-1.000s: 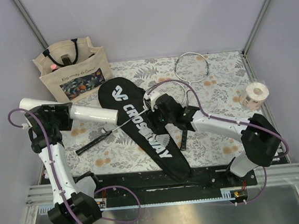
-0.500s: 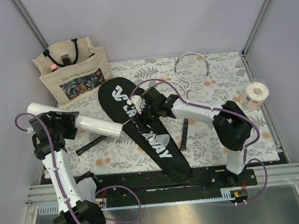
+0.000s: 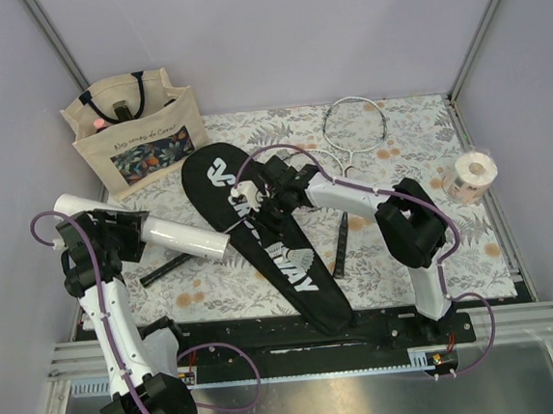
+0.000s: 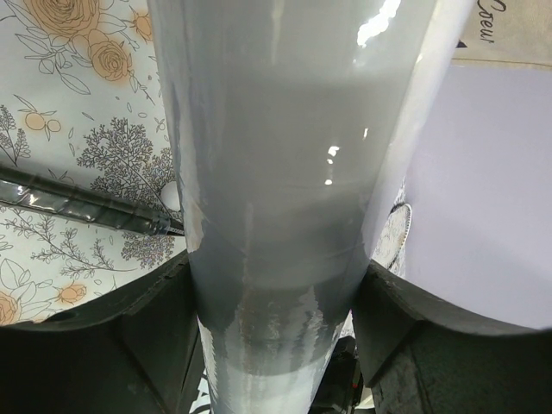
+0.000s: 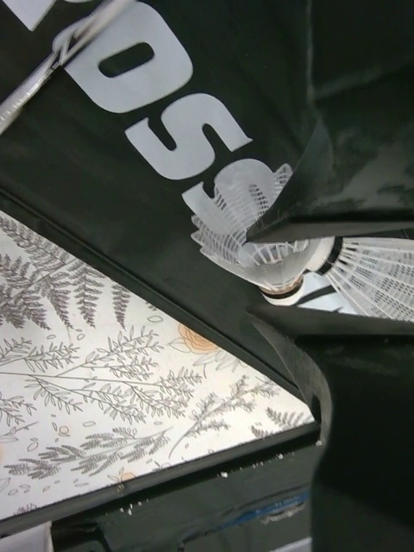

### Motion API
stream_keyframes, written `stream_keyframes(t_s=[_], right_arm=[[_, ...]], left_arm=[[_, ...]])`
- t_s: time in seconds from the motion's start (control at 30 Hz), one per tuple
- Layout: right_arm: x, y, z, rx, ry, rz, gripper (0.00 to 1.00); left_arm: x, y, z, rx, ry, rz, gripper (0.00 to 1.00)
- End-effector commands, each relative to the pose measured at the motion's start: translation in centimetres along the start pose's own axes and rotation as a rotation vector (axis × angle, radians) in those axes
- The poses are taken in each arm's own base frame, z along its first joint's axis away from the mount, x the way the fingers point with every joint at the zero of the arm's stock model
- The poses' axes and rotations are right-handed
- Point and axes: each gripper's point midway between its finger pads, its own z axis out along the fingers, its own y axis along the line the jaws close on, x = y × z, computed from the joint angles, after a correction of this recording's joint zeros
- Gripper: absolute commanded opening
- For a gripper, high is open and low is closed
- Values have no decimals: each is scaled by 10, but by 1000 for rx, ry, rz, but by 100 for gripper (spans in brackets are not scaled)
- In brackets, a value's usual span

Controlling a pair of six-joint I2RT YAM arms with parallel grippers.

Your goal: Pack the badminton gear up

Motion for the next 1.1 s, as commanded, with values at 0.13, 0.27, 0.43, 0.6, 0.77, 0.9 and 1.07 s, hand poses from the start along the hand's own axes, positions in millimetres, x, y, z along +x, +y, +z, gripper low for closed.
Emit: stream_keyframes(t_s=[0.13,0.27,0.43,0.6,0.77,0.9,1.07], right_arm=[[-23,11,-34,-72,-78,2,0],[-38,12,-51,-48,-146,56,0],[-67,0,-92,147,-320,177,0],[-97,14,-140,213,-697,243,0],[-107,30,-198,215,-1145,314,0],[-110,48,-220,211,-1321,289,0],[-126,86,-232,211,-1447,199,0]], left_arm=[[-10,-16,2,49,-28,-36,54],[-9,-15,4,35,-18,-112,54],[0,-20,11,32,65,-233,54],[10,-17,17,11,127,-356,54],[18,-18,20,26,178,-457,54],[19,-24,15,45,186,-492,54],[21,-25,10,48,189,-515,54]])
